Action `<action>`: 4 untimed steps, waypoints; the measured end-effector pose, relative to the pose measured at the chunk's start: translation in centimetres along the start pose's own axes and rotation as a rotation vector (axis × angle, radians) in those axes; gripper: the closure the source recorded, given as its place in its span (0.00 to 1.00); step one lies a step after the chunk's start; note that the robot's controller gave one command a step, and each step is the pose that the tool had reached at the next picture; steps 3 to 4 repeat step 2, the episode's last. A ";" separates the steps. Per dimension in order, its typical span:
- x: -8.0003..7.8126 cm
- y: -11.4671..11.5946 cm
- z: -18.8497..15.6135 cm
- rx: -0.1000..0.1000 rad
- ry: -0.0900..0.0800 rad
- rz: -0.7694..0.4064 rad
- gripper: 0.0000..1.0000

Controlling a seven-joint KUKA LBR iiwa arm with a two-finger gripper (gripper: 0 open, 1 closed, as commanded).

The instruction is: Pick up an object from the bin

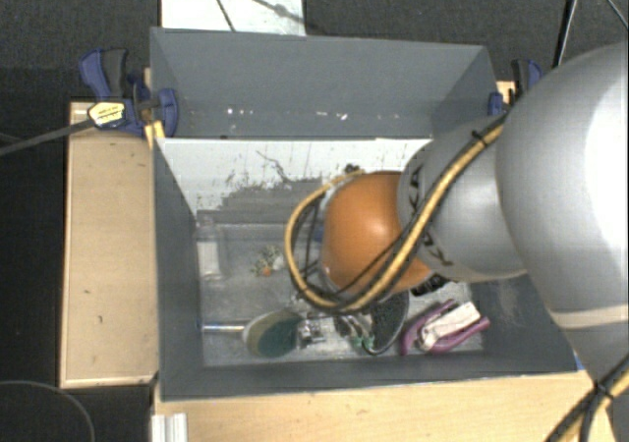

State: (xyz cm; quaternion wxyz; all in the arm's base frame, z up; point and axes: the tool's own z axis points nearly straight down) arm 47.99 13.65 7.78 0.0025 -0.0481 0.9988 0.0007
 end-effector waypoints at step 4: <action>-0.6 -0.1 -15.1 0.000 -0.002 0.029 1.00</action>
Offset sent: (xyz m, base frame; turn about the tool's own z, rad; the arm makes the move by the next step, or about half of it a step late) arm -0.0023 0.0015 0.0976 0.0648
